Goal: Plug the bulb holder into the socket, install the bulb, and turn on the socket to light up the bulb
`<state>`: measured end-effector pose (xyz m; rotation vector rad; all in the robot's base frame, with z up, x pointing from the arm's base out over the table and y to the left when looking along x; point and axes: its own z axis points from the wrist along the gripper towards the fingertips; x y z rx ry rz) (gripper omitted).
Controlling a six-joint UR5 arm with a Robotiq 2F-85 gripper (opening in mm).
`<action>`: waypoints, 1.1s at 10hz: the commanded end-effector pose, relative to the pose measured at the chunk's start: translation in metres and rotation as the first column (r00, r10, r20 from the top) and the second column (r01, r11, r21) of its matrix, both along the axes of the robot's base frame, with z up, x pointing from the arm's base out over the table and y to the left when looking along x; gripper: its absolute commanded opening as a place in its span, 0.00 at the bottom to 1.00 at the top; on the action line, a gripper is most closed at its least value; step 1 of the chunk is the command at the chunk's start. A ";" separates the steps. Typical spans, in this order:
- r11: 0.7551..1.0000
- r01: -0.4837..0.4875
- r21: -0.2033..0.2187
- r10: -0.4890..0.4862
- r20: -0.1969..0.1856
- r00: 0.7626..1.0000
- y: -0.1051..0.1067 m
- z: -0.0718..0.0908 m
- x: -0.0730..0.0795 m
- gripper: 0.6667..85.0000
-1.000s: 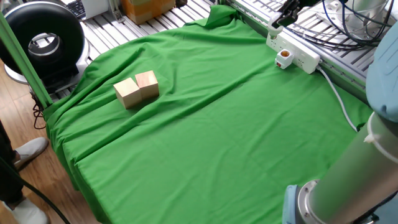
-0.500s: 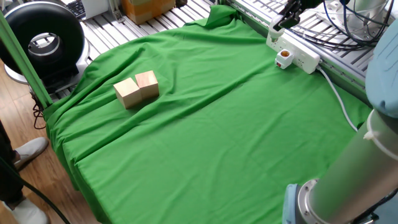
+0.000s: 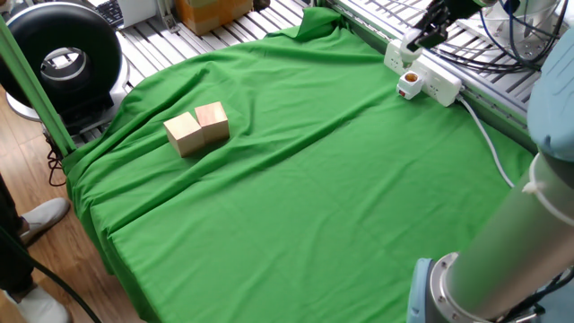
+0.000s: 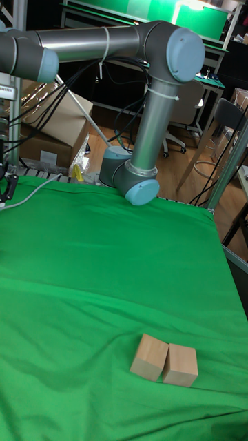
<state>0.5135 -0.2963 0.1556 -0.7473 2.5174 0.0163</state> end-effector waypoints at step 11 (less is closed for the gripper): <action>0.998 0.040 0.056 -0.042 0.032 0.999 -0.007 -0.012 -0.001 0.00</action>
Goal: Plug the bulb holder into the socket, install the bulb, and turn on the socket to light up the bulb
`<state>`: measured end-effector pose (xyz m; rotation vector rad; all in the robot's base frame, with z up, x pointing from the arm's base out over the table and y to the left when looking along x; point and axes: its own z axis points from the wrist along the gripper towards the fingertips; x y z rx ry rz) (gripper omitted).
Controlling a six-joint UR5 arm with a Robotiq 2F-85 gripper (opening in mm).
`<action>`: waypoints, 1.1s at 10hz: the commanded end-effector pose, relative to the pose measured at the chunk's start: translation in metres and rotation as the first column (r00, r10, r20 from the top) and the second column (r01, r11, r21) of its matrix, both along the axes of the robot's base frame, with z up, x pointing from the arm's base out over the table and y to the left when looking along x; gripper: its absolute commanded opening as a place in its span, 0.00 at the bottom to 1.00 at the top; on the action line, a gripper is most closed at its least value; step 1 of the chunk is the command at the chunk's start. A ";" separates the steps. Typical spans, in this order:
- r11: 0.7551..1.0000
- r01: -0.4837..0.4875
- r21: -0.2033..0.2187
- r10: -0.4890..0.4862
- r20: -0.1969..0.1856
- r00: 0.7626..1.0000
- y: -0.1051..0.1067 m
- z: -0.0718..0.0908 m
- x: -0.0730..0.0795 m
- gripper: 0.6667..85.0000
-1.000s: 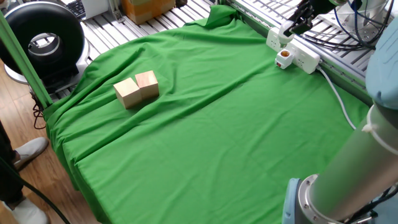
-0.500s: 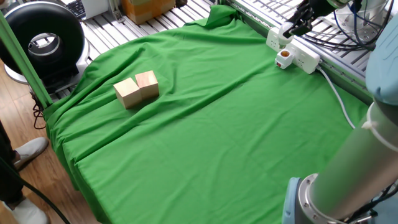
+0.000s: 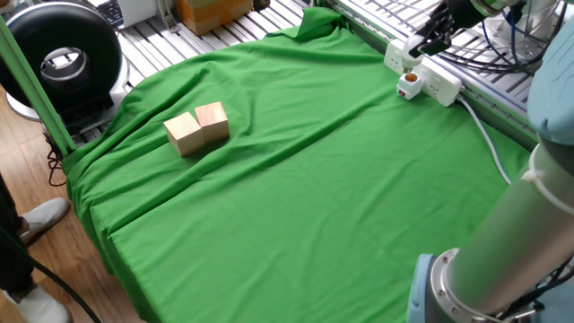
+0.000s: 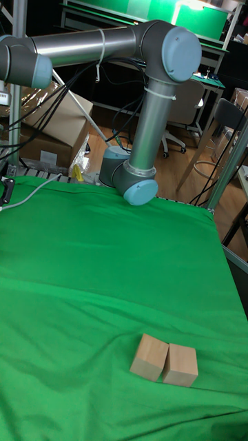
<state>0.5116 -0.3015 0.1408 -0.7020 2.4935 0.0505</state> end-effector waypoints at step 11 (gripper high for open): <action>1.000 0.025 -0.004 -0.025 -0.003 1.000 -0.008 -0.009 -0.010 0.00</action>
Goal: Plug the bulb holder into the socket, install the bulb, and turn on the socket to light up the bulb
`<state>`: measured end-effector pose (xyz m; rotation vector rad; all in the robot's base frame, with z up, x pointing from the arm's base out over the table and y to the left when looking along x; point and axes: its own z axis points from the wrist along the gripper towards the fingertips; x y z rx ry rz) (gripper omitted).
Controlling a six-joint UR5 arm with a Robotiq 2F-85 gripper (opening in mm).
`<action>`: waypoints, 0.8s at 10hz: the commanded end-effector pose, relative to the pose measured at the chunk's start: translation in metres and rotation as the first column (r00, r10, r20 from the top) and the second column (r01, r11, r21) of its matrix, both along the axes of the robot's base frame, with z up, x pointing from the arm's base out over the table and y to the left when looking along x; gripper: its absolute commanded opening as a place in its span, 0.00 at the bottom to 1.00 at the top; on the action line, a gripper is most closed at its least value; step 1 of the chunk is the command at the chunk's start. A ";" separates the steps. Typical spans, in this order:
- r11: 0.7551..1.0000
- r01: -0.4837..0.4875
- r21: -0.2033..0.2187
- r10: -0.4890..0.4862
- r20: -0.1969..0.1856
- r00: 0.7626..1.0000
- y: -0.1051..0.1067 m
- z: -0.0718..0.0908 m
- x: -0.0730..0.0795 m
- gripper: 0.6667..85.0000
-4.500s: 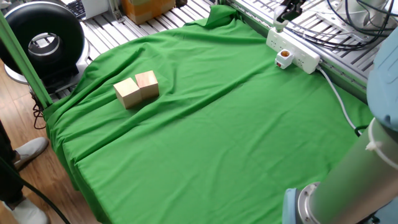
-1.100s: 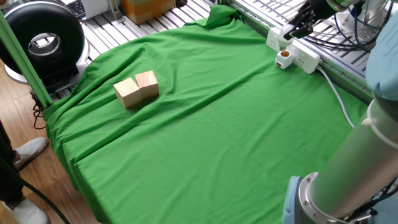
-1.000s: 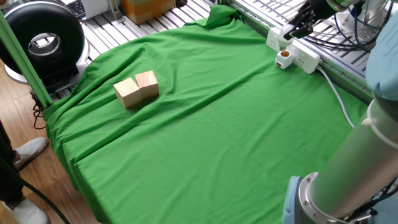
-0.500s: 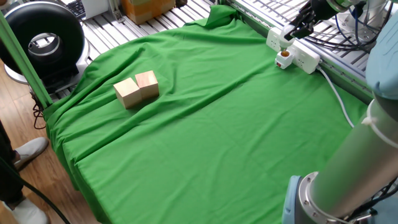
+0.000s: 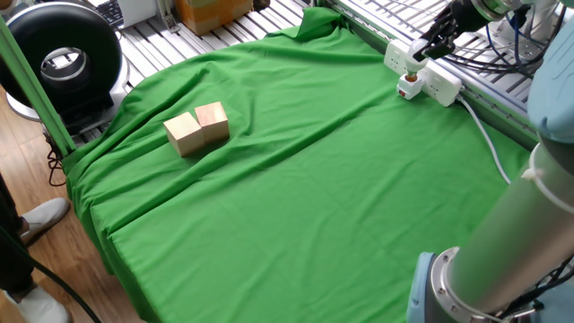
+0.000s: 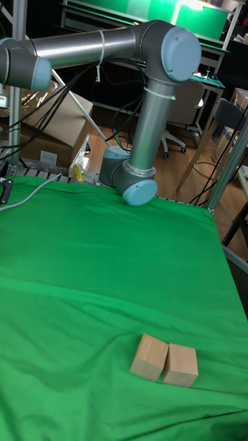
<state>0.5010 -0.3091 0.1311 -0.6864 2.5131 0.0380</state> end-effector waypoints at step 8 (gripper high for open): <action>1.000 0.014 -0.002 -0.014 0.001 1.000 0.001 -0.006 -0.002 0.00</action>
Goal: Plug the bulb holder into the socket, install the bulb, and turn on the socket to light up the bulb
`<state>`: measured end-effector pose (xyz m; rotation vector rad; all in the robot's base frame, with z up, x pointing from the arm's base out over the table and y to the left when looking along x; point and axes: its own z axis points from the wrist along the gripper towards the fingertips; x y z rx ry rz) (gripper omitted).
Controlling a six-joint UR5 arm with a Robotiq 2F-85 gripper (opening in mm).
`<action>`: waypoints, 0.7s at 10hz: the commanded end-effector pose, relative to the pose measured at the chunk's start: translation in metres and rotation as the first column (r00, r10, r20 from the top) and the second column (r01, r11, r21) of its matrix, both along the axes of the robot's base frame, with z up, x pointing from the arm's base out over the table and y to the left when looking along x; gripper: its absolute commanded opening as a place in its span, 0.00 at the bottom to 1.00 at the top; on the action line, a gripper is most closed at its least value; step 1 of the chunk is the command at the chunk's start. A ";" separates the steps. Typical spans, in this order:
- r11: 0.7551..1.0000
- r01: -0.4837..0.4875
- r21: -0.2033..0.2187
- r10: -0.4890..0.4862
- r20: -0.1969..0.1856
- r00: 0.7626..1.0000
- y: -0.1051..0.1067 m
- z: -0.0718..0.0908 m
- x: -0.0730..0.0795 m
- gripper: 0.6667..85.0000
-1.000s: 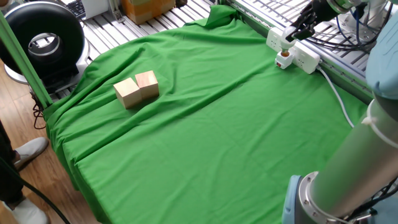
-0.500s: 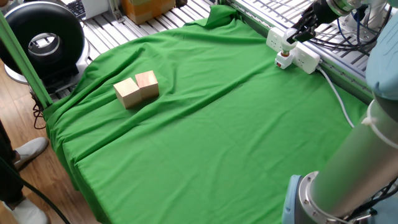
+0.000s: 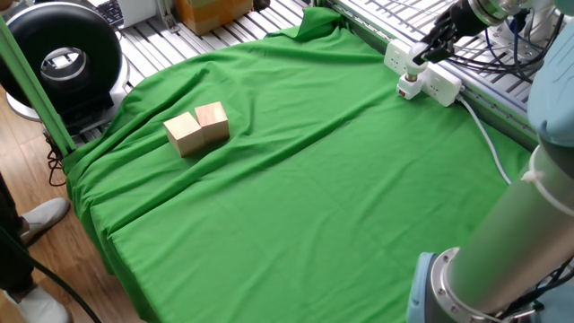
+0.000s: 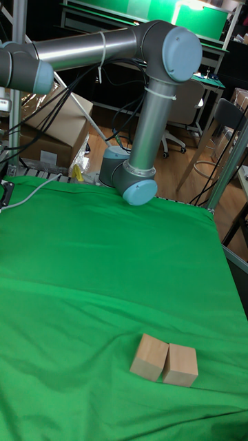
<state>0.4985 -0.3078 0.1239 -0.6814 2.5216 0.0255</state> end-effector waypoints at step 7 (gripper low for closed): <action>1.000 -0.001 0.002 0.001 0.001 1.000 -0.003 -0.003 0.000 0.00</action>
